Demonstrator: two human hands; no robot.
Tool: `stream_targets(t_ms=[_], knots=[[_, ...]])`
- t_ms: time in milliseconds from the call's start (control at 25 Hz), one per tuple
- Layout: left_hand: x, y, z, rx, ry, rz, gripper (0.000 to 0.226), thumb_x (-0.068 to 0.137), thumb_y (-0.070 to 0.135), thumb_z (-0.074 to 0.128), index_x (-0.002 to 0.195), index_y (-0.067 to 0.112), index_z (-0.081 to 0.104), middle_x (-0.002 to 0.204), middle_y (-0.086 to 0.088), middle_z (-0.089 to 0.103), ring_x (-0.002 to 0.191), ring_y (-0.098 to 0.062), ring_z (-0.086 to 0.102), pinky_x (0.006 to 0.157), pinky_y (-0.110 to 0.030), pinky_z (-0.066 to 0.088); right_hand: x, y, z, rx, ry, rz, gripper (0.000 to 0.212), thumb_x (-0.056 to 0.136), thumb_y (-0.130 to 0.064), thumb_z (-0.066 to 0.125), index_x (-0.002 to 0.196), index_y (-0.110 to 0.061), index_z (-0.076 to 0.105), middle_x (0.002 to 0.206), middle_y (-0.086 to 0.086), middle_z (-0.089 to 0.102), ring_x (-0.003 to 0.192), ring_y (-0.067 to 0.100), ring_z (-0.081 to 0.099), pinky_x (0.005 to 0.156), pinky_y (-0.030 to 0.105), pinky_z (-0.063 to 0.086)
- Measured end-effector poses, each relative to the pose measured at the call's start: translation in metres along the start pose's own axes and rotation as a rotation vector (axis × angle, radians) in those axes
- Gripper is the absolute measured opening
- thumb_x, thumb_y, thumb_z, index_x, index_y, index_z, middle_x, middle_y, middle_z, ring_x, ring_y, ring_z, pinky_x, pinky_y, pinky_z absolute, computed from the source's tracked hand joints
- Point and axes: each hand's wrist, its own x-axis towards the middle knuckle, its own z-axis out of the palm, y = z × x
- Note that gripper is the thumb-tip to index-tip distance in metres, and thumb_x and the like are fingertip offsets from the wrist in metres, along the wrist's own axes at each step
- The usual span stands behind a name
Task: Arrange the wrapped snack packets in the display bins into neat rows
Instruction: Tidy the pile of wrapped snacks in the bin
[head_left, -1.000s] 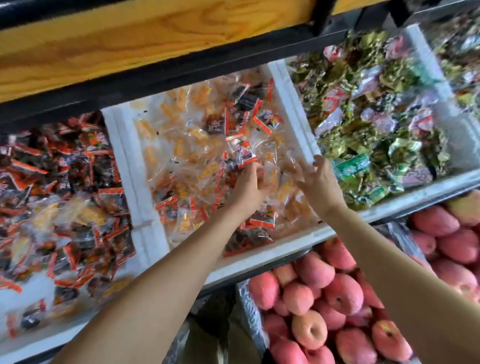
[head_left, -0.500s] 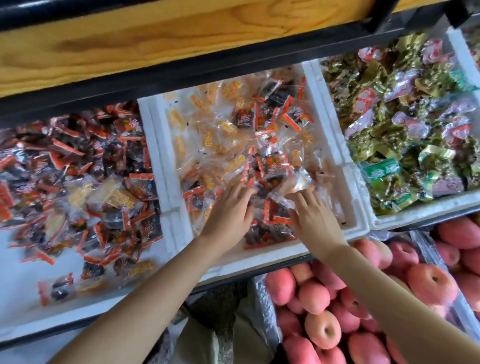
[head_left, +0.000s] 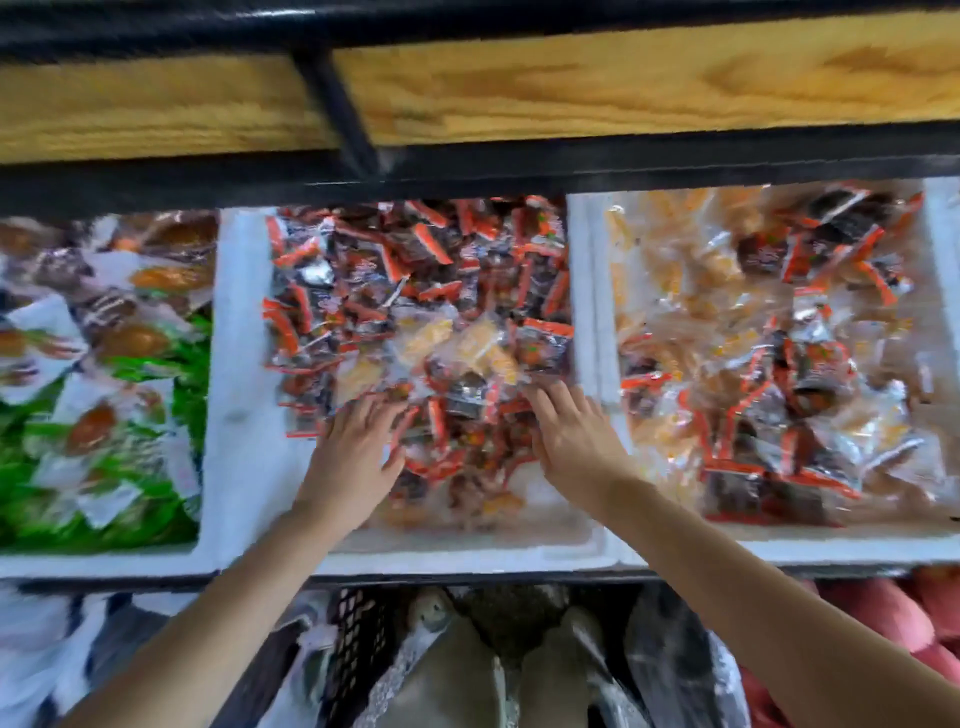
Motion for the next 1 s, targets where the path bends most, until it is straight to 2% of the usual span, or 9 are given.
stream_targets(t_ms=[120, 200, 320, 480, 640, 760, 880, 920, 1000], knots=[[0.015, -0.049, -0.002, -0.064, 0.009, -0.025, 0.054, 0.081, 0.012, 0.07, 0.132, 0.01, 0.053, 0.134, -0.016, 0.051, 0.121, -0.038, 0.05, 0.098, -0.048, 0.042, 0.045, -0.041, 0.014, -0.004, -0.031, 0.007, 0.066, 0.085, 0.001, 0.048, 0.146, -0.007, 0.026, 0.149, 0.016, 0.029, 0.136, 0.036, 0.028, 0.111, 0.044, 0.026], [0.031, -0.072, 0.004, -0.091, 0.001, -0.048, 0.058, 0.083, 0.014, 0.067, 0.138, 0.013, 0.047, 0.141, -0.013, 0.046, 0.129, -0.036, 0.043, 0.105, -0.047, 0.037, 0.071, -0.053, 0.022, -0.076, -0.087, 0.065, 0.073, 0.088, 0.002, 0.04, 0.15, -0.012, 0.003, 0.157, 0.012, 0.001, 0.144, 0.036, 0.0, 0.117, 0.044, 0.003], [0.047, -0.089, 0.013, -0.109, -0.042, -0.105, 0.061, 0.088, 0.024, 0.062, 0.143, 0.012, 0.039, 0.143, -0.01, 0.045, 0.132, -0.03, 0.04, 0.109, -0.039, 0.028, 0.098, -0.061, 0.029, -0.3, -0.23, 0.145, 0.08, 0.095, -0.013, 0.042, 0.146, -0.01, -0.019, 0.155, 0.017, -0.018, 0.14, 0.047, -0.01, 0.116, 0.052, 0.003], [0.058, -0.089, 0.017, 0.033, -0.095, -0.144, 0.065, 0.09, 0.045, 0.056, 0.144, 0.017, 0.034, 0.14, -0.004, 0.049, 0.13, -0.025, 0.035, 0.104, -0.036, 0.024, 0.108, -0.06, 0.031, -0.294, -0.222, 0.208, 0.086, 0.091, -0.018, 0.056, 0.148, -0.01, -0.007, 0.153, 0.02, 0.006, 0.134, 0.044, 0.023, 0.106, 0.042, 0.035], [0.062, -0.089, 0.017, 0.074, -0.159, -0.098, 0.057, 0.089, 0.05, 0.052, 0.133, 0.014, 0.047, 0.141, 0.001, 0.045, 0.127, -0.023, 0.034, 0.103, -0.035, 0.024, 0.095, -0.059, 0.028, -0.067, -0.125, 0.225, 0.054, 0.093, -0.014, 0.05, 0.143, -0.014, 0.028, 0.137, 0.009, 0.04, 0.124, 0.036, 0.037, 0.093, 0.042, 0.045], [0.057, -0.091, 0.015, -0.053, -0.084, -0.095, 0.053, 0.09, 0.042, 0.054, 0.134, 0.013, 0.046, 0.134, 0.0, 0.052, 0.122, -0.021, 0.042, 0.1, -0.031, 0.027, 0.079, -0.061, 0.024, 0.087, -0.042, 0.269, 0.032, 0.096, -0.025, 0.049, 0.125, -0.013, 0.043, 0.115, 0.009, 0.059, 0.107, 0.035, 0.054, 0.077, 0.044, 0.05], [0.058, -0.091, 0.006, -0.315, 0.124, -0.11, 0.035, 0.089, 0.033, 0.061, 0.115, 0.01, 0.052, 0.101, 0.0, 0.066, 0.084, -0.017, 0.06, 0.067, -0.024, 0.039, 0.07, -0.06, 0.023, 0.183, -0.051, 0.382, 0.034, 0.097, -0.036, 0.043, 0.12, -0.011, 0.042, 0.1, 0.014, 0.062, 0.093, 0.036, 0.06, 0.068, 0.042, 0.048], [0.062, -0.089, 0.002, -0.361, 0.184, -0.113, 0.032, 0.09, 0.033, 0.06, 0.11, 0.01, 0.052, 0.092, 0.001, 0.065, 0.074, -0.015, 0.059, 0.057, -0.022, 0.035, 0.069, -0.061, 0.022, 0.214, -0.066, 0.426, 0.037, 0.098, -0.037, 0.041, 0.123, -0.01, 0.04, 0.105, 0.015, 0.061, 0.097, 0.037, 0.06, 0.069, 0.041, 0.046], [0.073, -0.079, -0.005, -0.414, 0.274, -0.138, 0.033, 0.092, 0.034, 0.057, 0.109, 0.007, 0.051, 0.084, 0.005, 0.058, 0.068, -0.015, 0.055, 0.054, -0.024, 0.032, 0.068, -0.062, 0.027, 0.24, -0.099, 0.488, 0.047, 0.098, -0.039, 0.036, 0.133, -0.008, 0.035, 0.12, 0.019, 0.052, 0.111, 0.038, 0.053, 0.081, 0.043, 0.045]])
